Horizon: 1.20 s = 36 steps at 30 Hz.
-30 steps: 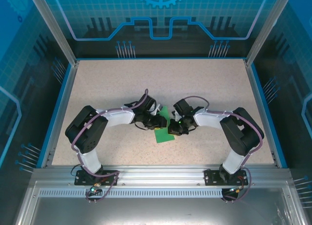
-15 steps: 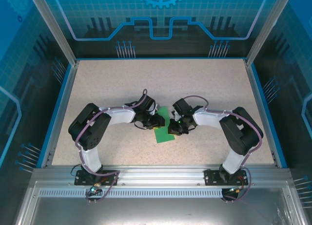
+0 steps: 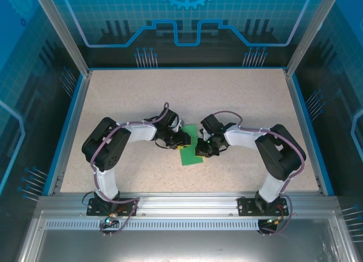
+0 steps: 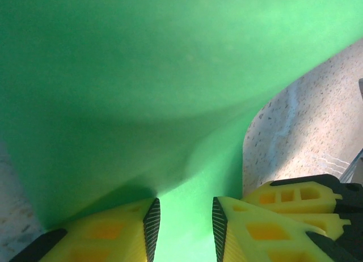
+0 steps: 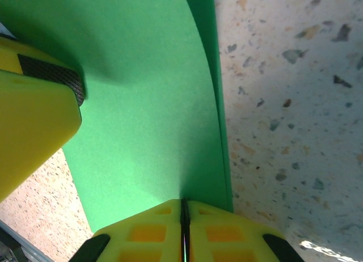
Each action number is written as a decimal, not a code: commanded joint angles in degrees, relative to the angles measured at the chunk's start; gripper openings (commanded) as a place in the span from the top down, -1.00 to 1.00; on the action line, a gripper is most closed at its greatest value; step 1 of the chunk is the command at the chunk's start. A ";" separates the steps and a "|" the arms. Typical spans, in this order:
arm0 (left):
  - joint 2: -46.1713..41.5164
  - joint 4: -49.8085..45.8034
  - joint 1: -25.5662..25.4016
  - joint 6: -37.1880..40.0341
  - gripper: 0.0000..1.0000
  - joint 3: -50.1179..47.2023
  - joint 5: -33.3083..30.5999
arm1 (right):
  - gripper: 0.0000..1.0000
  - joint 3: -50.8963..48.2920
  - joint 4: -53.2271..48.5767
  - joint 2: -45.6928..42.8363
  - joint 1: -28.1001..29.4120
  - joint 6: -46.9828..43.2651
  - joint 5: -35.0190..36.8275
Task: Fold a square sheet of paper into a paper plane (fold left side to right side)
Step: First fold the square sheet of paper in half at the center of the table.
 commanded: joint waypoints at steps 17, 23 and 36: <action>5.68 -0.11 6.09 1.92 0.24 7.74 -4.15 | 0.79 -0.99 -5.90 2.64 0.34 -0.57 3.49; 8.30 0.14 7.02 1.44 0.24 10.70 -4.19 | 0.79 -0.99 -5.81 2.83 0.35 -0.54 3.26; 9.83 0.23 9.24 1.60 0.21 16.78 -2.98 | 0.79 -1.08 -6.49 2.56 0.33 -0.63 3.56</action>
